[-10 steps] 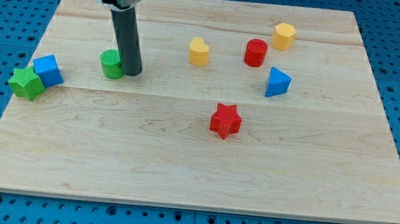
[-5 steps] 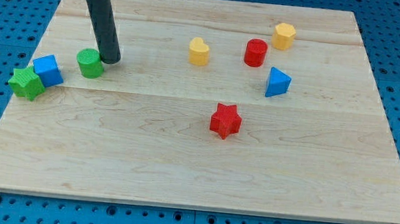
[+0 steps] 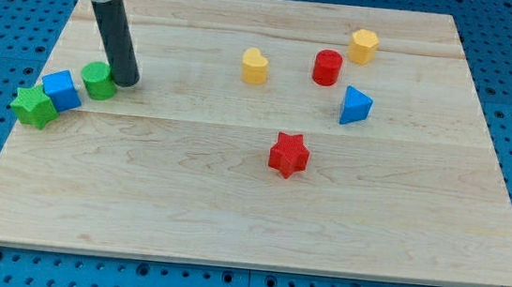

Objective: Push green circle along with the blue cube

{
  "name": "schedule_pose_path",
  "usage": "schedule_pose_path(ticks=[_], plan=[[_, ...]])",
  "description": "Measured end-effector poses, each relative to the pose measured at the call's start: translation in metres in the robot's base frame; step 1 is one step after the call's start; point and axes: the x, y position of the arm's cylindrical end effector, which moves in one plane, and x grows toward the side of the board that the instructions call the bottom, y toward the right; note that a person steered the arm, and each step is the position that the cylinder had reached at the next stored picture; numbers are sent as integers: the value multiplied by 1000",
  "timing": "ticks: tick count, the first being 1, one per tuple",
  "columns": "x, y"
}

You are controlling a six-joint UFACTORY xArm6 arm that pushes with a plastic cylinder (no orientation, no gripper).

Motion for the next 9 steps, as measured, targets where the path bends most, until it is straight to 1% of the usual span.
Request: schedule_pose_path(ticks=[2, 5, 6, 7, 8, 9], plan=[[0, -9], [0, -46], [0, -49], [-1, -50], [-9, -38], [-28, -12]])
